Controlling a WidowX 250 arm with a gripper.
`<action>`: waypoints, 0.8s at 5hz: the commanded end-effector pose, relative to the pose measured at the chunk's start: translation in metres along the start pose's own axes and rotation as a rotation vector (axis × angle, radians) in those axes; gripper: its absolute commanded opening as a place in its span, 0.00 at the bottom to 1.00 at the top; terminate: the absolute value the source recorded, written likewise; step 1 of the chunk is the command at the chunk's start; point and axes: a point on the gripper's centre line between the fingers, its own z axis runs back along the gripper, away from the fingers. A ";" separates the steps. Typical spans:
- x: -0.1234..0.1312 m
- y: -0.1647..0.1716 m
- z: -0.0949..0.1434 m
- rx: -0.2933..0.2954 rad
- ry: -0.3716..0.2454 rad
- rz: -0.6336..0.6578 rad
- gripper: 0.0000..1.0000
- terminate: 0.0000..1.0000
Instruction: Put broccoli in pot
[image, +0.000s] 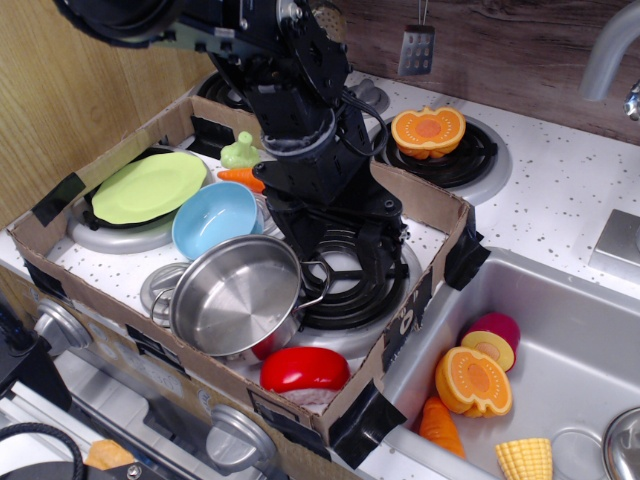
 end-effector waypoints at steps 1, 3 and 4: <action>0.000 0.000 0.000 0.000 0.000 0.000 1.00 0.00; 0.035 0.042 0.047 0.116 0.013 -0.090 1.00 0.00; 0.050 0.064 0.064 0.172 0.015 -0.129 1.00 0.00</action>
